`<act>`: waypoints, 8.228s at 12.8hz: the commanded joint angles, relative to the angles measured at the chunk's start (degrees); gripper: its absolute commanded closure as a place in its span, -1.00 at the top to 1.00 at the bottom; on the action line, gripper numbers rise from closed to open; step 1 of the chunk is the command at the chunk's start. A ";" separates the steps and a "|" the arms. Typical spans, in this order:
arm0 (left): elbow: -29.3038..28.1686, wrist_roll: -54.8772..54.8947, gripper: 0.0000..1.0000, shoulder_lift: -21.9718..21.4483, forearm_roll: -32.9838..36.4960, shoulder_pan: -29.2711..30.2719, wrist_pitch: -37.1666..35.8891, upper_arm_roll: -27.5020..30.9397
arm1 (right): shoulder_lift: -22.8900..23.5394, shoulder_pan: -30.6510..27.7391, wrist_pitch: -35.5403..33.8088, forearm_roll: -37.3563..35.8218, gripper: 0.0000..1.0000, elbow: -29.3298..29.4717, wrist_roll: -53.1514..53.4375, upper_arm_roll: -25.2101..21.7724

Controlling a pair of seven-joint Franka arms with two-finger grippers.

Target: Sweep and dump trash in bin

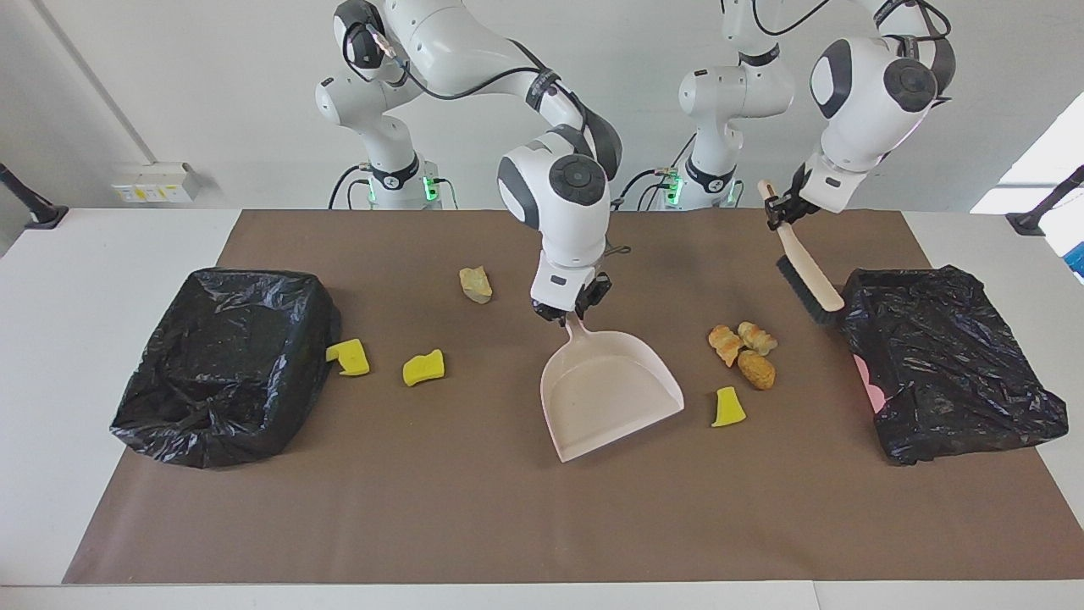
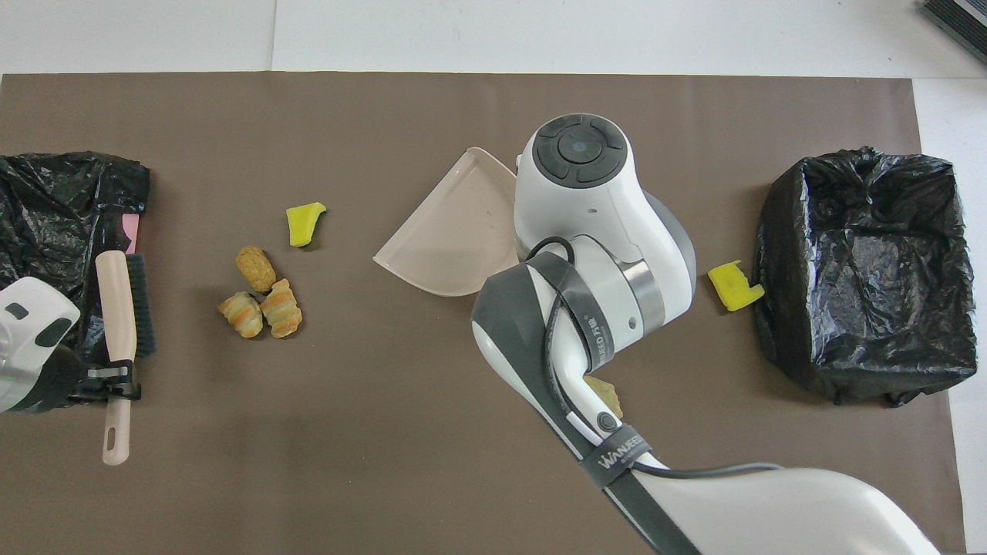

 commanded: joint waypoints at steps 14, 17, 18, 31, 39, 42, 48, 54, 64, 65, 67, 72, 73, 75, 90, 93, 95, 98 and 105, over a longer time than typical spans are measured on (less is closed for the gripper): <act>-4.33 -8.76 -1.00 12.06 0.94 -11.21 16.86 -1.12 | -5.59 3.34 5.65 -19.73 -1.00 -15.33 -22.28 0.76; -4.24 -11.12 -1.00 12.15 0.33 -15.25 18.09 -1.21 | -5.50 3.34 6.88 -19.64 -1.00 -15.86 -22.37 0.76; -4.24 -12.00 -1.00 12.15 0.15 -16.40 18.19 -1.21 | -5.41 3.42 7.58 -19.64 -1.00 -16.12 -22.19 0.76; -2.58 -20.27 -1.00 12.32 -13.73 -35.47 24.25 -1.21 | -4.00 3.69 13.04 -17.71 -1.00 -17.35 -25.62 0.85; 2.87 -20.27 -1.00 14.26 -17.69 -39.09 25.31 -1.47 | -4.00 3.69 12.95 -17.71 -1.00 -17.44 -25.44 0.76; 6.55 -19.22 -1.00 10.75 -17.69 -36.29 17.62 -0.59 | -4.00 3.69 13.04 -17.62 -1.00 -17.44 -25.44 0.85; 12.37 -9.23 -1.00 11.27 -4.03 -21.79 5.62 -0.42 | -4.00 3.51 13.04 -17.62 -1.00 -17.62 -25.44 0.85; 15.96 2.21 -1.00 21.28 12.45 -13.25 7.64 -0.24 | -4.00 3.51 13.12 -17.62 -1.00 -17.53 -25.36 0.85; 18.00 -0.66 -1.00 28.59 11.67 -20.00 10.11 -0.50 | -3.83 3.77 13.91 -17.18 -1.00 -17.62 -25.45 0.85; 16.43 -2.68 -1.00 28.06 10.19 -20.53 10.28 -0.68 | -3.57 3.86 14.35 -17.00 -1.00 -17.62 -25.44 0.85; 15.80 -4.79 -1.00 27.09 6.06 -23.42 9.67 -0.68 | -3.48 3.86 15.41 -16.83 -1.00 -17.79 -25.44 0.85; 11.76 -14.20 -1.00 24.19 -3.35 -31.95 9.58 -0.77 | -2.68 4.92 17.60 -16.04 -1.00 -17.79 -25.00 0.85; 10.71 -15.34 -1.00 23.49 -3.97 -32.92 9.58 -0.77 | -2.60 4.92 17.95 -15.69 -1.00 -17.79 -25.00 0.85; 10.26 -15.88 -1.00 22.96 -7.47 -34.33 9.23 -0.77 | -2.60 4.74 18.66 -15.51 -1.00 -18.40 -25.00 0.85; 10.08 -28.35 -1.00 17.86 -21.74 -35.05 11.51 -0.68 | -4.26 1.67 17.52 -15.60 -1.00 -17.97 -26.06 0.76; 12.36 -28.62 -1.00 15.68 -16.39 -31.80 7.57 -0.42 | -5.32 -0.17 17.26 -14.99 -1.00 -17.88 -28.68 0.76; 13.24 -28.80 -1.00 11.12 -12.27 -30.74 0.47 -0.50 | -6.02 -2.10 16.12 -12.79 -1.00 -17.36 -32.28 0.76; 8.35 -30.03 -1.00 6.02 -6.98 -33.97 -4.67 -1.90 | -8.39 -5.79 14.10 -12.61 -1.00 -17.35 -37.38 0.76; -6.96 -38.46 -1.00 3.36 -7.49 -47.08 15.87 -2.44 | -11.03 -20.71 5.32 -12.26 -1.00 -10.52 -55.92 0.59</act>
